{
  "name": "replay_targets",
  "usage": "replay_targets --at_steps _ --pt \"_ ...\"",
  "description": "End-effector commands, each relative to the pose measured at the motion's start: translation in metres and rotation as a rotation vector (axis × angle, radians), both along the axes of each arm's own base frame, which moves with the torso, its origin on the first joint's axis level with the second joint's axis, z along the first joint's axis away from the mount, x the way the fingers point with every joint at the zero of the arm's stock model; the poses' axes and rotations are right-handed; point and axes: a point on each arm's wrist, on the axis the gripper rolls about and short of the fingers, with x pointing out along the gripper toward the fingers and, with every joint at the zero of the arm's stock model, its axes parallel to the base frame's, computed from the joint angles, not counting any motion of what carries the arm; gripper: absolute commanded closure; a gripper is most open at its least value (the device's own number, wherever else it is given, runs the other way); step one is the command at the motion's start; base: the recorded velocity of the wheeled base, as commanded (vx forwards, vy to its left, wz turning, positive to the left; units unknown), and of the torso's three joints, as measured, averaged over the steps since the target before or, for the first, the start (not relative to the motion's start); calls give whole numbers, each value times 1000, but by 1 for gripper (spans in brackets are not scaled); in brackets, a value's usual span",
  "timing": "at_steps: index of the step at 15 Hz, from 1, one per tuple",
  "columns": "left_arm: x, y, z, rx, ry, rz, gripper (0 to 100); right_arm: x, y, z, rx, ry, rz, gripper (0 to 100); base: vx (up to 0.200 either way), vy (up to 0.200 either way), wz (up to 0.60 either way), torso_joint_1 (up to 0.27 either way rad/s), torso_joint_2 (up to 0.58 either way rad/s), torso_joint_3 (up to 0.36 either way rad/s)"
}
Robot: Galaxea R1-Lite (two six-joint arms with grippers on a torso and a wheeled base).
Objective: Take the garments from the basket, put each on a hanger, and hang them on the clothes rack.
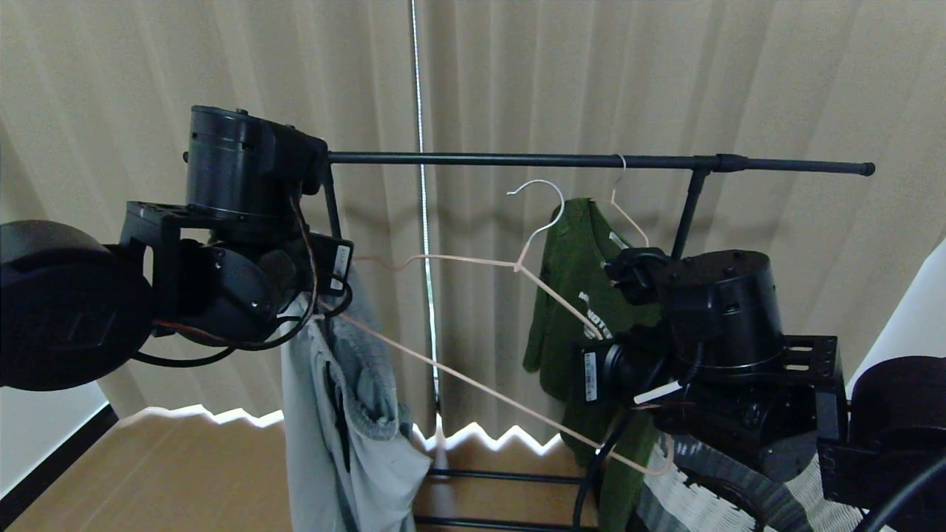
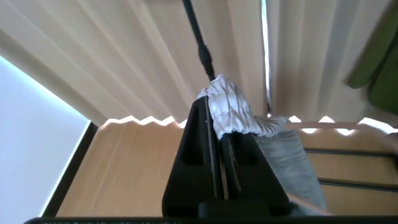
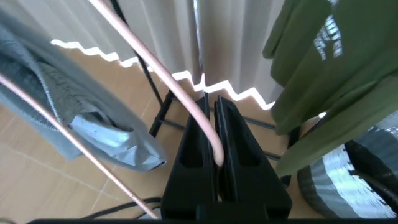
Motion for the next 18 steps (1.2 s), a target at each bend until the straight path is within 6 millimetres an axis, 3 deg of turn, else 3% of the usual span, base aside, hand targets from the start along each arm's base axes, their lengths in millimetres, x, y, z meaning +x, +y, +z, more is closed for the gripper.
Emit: replay_targets --at_steps 1,8,14,18 --pt "6 -7 -5 0 10 -6 100 -20 14 5 12 -5 84 100 0 0 0 0 0 0" --pt "13 -14 -10 -15 14 -6 100 -34 30 -4 -12 99 116 100 0 0 0 0 0 0" --pt "10 -17 -6 -19 9 -18 100 -7 45 -7 6 74 14 100 0 0 0 0 0 0" --pt "-4 -25 7 -41 -22 -63 100 12 60 -13 0 55 -30 100 0 0 0 0 0 0"
